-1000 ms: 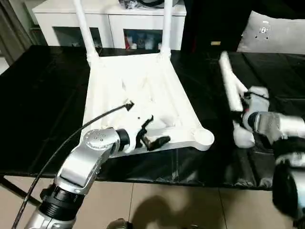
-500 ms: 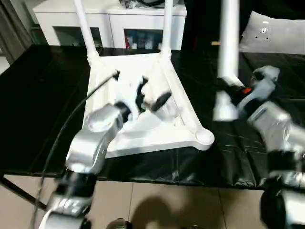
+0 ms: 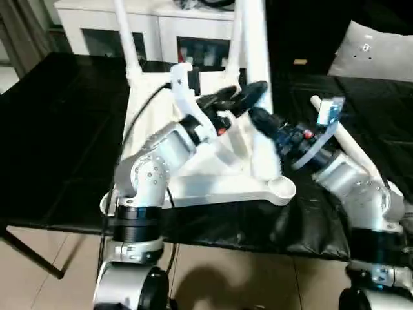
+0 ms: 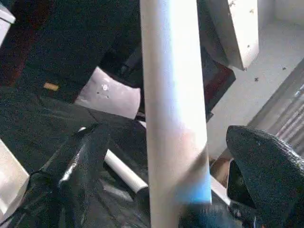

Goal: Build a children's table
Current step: Pick table leg

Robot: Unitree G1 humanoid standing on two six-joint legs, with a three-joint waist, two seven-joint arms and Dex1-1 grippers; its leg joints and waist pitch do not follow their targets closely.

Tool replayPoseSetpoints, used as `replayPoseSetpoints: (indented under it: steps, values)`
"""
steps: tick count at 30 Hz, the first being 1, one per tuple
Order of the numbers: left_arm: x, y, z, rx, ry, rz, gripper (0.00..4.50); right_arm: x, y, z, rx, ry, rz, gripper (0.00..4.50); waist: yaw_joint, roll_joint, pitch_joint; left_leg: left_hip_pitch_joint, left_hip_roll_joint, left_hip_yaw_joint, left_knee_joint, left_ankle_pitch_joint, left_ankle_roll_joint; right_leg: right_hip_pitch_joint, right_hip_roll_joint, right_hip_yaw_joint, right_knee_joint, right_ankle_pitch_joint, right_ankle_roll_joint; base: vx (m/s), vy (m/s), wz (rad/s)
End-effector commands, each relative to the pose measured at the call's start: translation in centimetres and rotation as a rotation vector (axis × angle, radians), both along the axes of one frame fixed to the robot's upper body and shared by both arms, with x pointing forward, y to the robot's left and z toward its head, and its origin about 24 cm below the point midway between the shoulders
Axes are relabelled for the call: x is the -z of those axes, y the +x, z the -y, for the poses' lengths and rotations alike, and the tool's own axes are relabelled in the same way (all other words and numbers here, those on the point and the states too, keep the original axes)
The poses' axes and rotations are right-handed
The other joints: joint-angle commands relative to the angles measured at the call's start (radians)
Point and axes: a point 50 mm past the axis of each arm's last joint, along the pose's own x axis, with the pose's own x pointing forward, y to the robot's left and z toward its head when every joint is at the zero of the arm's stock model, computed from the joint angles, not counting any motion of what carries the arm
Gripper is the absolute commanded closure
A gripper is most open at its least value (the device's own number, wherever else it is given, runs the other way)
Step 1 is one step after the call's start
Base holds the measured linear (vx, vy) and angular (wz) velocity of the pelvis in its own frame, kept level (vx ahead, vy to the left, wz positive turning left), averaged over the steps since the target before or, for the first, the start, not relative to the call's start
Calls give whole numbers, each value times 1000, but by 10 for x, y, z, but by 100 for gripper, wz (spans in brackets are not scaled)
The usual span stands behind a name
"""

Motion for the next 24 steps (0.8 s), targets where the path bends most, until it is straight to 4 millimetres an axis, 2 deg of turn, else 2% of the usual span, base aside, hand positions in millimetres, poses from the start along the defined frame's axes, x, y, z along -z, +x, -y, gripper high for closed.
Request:
replayPoseSetpoints:
  steps: [1,2,3,5,8,9,10,14,15,16,18,20,22,24]
  values:
    - [-5,-3,7,18,-1,16,0,-5,-5,-3,-11,-10,19,266,2,-19,-76,31,31,-1,-80,-221,20,39,-28,6,-75,-235,-179,0,0,0]
    - [-4,1,5,-35,27,27,0,-6,-10,-9,-28,-30,29,266,3,-18,-75,30,31,-2,-81,-219,20,39,-28,7,-75,-233,-174,0,0,0]
    - [-4,2,4,-57,34,34,29,-6,-10,-10,-29,-41,36,266,3,-18,-76,30,32,-3,-81,-217,21,40,-28,7,-77,-231,-168,0,0,0]
    - [-5,3,3,-77,44,41,36,-6,-11,-11,-31,-50,43,266,1,-19,-76,28,31,-2,-82,-219,21,40,-29,7,-78,-235,-157,0,0,0]
    - [-9,3,3,-144,123,140,63,-8,-14,-15,-19,-88,91,266,1,-19,-76,28,34,-4,-83,-222,15,38,-30,8,-80,-254,-134,0,0,0]
    - [-11,3,4,-167,126,156,81,-9,-14,-18,-12,-96,105,266,1,-19,-76,28,34,-4,-84,-223,13,38,-30,8,-81,-252,-134,0,0,0]
    - [-13,4,5,-189,129,159,81,-10,-14,-21,-2,-108,112,266,1,-13,-76,28,33,-4,-83,-222,6,37,-31,8,-78,-245,-137,0,0,0]
    - [-11,8,9,-296,216,166,114,-10,-10,-30,90,-233,183,266,-3,-16,-75,27,34,-4,-83,-224,-4,36,-28,9,-79,-226,-130,0,0,0]
    - [-11,8,9,-301,216,169,131,-10,-9,-31,93,-228,184,266,-3,-12,-76,28,32,-5,-83,-226,-7,36,-28,9,-77,-228,-130,0,0,0]
    - [-11,9,9,-305,212,172,136,-11,-8,-32,95,-215,187,266,-4,-14,-76,28,31,-4,-83,-234,-3,37,-28,9,-79,-230,-134,0,0,0]
    - [-11,9,10,-306,198,170,148,-11,-6,-33,104,-211,193,266,-3,-12,-77,29,32,-4,-83,-238,-1,35,-27,9,-78,-223,-143,0,0,0]
    - [-11,9,9,-308,192,168,174,-10,-6,-33,109,-228,196,266,-3,-15,-76,28,32,-5,-83,-235,2,37,-27,8,-75,-205,-149,0,0,0]
    - [-11,9,8,-314,181,160,181,-11,-5,-34,129,-251,228,266,-2,-10,-77,28,32,-5,-83,-229,4,37,-27,9,-73,-189,-155,0,0,0]
    - [-11,9,8,-313,173,151,193,-10,-4,-34,133,-254,227,266,-5,-12,-75,28,31,-3,-83,-247,4,37,-27,8,-76,-207,-158,0,0,0]
